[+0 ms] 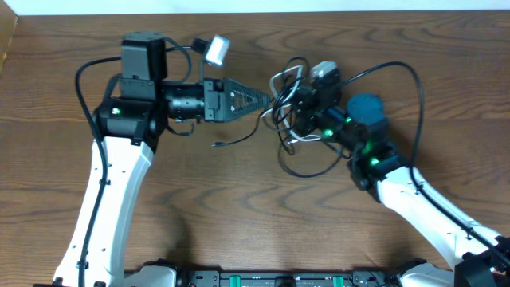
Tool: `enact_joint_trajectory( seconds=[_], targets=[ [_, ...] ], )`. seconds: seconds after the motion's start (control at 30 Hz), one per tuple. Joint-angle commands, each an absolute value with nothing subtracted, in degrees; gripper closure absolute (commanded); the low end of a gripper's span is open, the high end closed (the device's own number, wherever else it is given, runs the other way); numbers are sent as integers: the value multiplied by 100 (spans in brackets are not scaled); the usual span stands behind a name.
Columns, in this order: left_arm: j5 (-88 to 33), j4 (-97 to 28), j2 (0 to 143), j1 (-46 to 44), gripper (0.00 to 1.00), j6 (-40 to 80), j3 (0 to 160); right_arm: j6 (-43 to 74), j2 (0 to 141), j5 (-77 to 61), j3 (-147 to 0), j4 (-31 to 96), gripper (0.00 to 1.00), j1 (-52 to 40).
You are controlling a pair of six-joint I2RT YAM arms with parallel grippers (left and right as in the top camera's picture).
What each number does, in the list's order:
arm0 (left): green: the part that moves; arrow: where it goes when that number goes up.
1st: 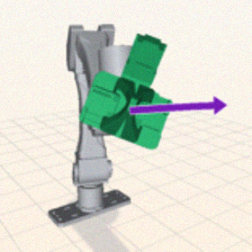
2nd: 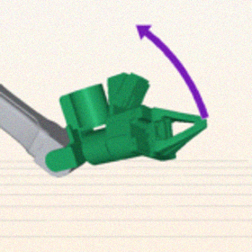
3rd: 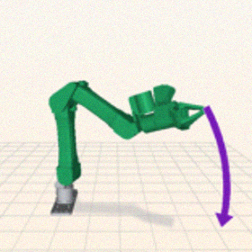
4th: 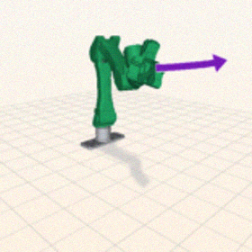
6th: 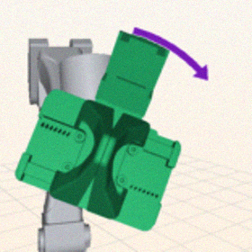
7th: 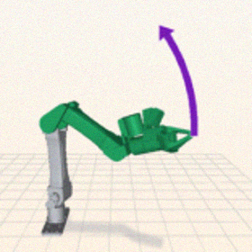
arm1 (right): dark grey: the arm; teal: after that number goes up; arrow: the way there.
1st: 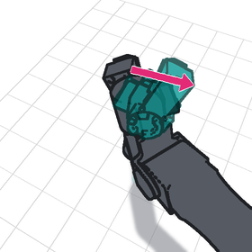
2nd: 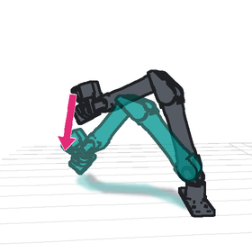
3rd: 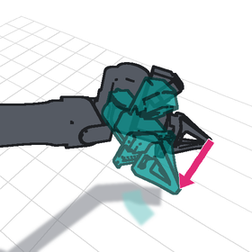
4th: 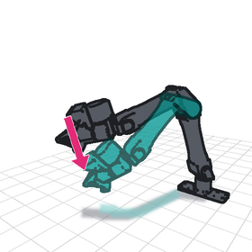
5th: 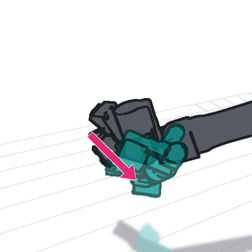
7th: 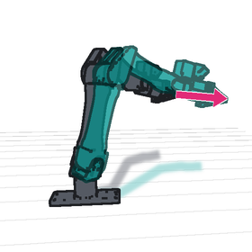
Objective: Untangle cables
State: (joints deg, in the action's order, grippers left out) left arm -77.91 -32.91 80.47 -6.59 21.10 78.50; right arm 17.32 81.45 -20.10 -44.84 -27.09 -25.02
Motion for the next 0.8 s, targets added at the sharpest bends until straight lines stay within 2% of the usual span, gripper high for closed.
enact_joint_trajectory(
  seconds=[0.0, 0.13, 0.37, 0.77],
  targets=[
    [-7286, -3369, 7972, -543, 14, 2130, 7990, 2206, 7874, -2679, -4517, -2740, 99, -2187],
    [-6731, -3629, 7972, -642, 3, 2106, 7983, 2864, 7745, -3046, -4517, -2716, 99, -1870],
    [-5728, -4007, 7972, -1243, 2, 1896, 7983, 4510, 7736, -3301, -4517, -2703, 99, -1649],
    [-4388, -4023, 7972, -1973, 2, 1938, 7983, 4737, 7736, -3710, -4517, -3028, 99, -1653]
  ],
)
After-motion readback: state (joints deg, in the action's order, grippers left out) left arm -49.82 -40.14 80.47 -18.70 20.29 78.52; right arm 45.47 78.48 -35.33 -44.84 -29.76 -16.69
